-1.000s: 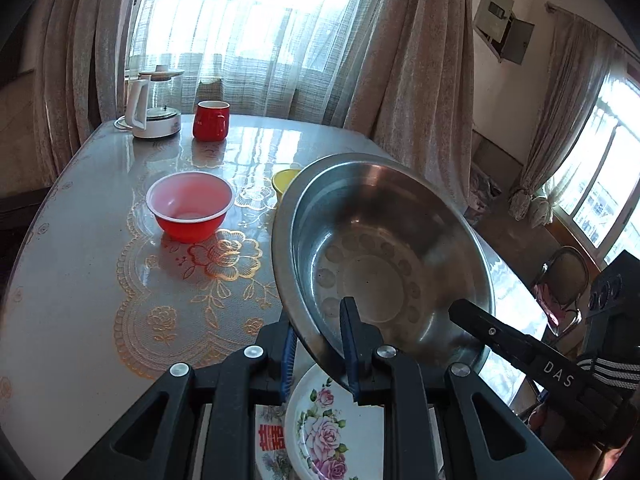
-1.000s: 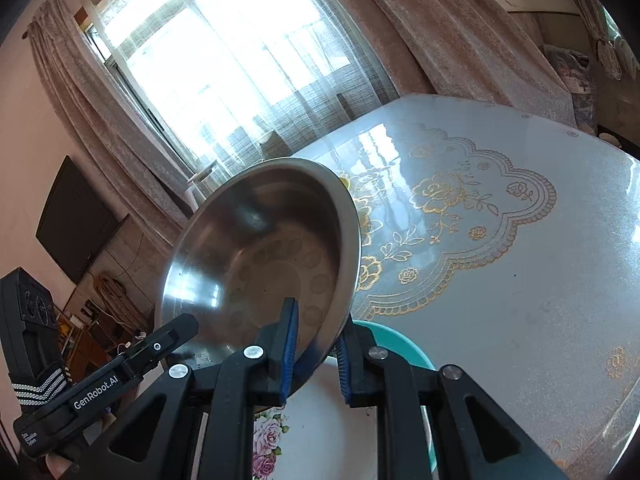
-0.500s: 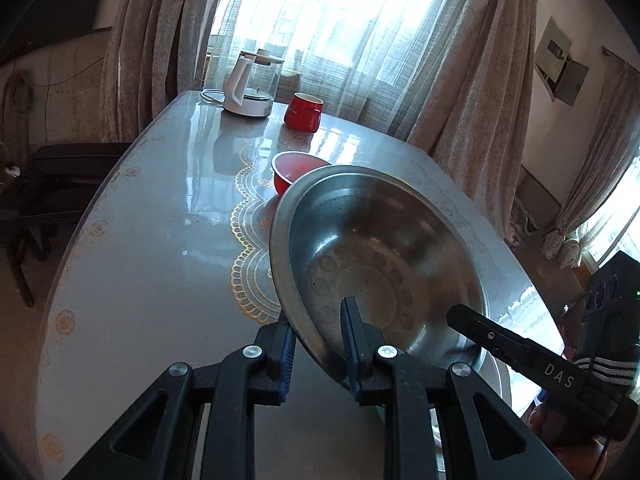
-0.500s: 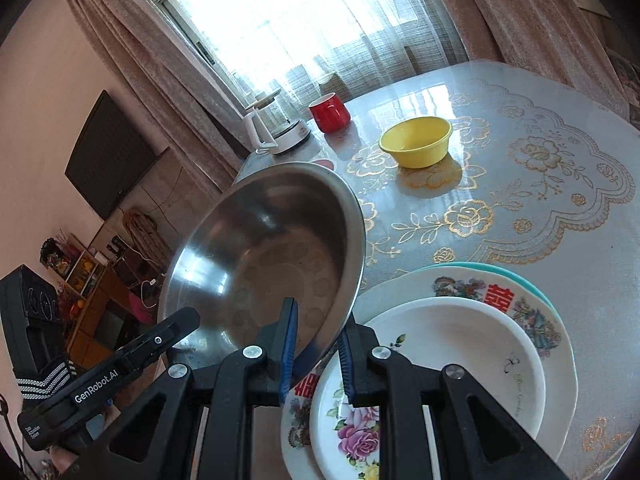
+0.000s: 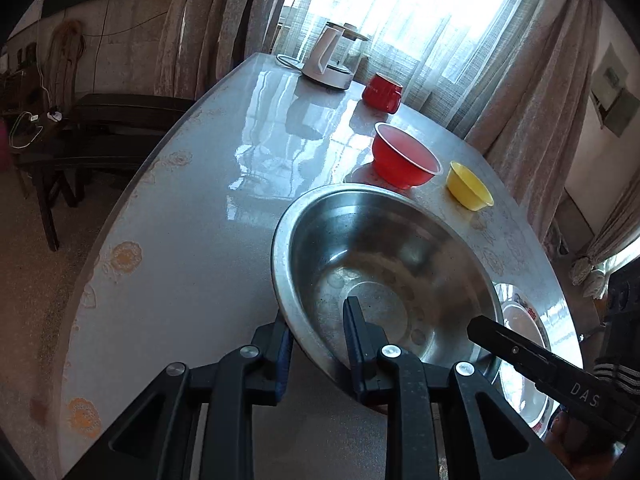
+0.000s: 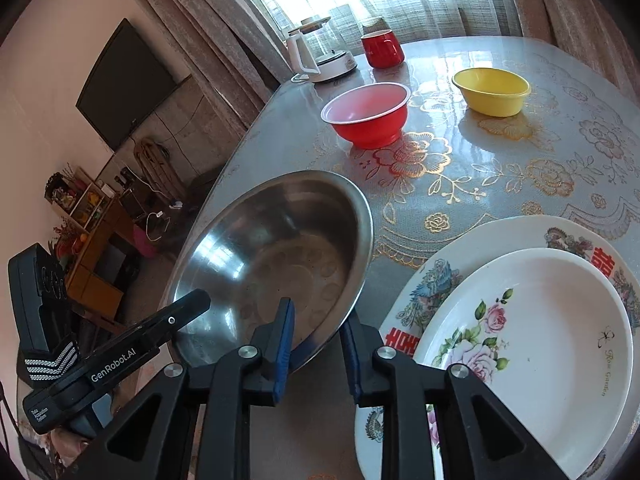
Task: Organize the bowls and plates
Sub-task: 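Lower the steel bowl onto the table and open the right gripper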
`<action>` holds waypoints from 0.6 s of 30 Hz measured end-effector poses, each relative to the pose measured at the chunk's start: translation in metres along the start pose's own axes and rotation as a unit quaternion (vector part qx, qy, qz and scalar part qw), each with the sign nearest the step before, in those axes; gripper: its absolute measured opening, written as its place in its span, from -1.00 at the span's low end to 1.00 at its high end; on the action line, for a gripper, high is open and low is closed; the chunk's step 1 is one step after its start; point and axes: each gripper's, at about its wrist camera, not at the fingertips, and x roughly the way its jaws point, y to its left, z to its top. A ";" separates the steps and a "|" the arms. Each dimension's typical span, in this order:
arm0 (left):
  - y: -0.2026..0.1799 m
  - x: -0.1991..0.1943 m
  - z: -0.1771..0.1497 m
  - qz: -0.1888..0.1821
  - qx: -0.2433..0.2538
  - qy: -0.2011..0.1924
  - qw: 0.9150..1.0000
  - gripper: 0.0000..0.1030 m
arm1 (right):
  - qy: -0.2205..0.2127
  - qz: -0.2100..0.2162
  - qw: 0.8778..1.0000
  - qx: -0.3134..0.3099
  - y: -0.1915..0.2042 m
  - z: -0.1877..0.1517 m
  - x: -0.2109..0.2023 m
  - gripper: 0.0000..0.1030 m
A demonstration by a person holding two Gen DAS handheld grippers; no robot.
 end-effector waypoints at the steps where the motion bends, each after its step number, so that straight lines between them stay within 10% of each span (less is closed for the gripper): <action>1: 0.003 0.001 -0.001 0.004 -0.002 0.001 1.000 -0.52 | 0.006 0.000 1.000 -0.005 0.003 -0.001 0.002 -0.50; 18: -0.007 -0.001 -0.009 0.047 0.048 -0.002 0.998 -0.51 | -0.024 0.001 1.000 0.009 -0.008 0.005 -0.027 -0.44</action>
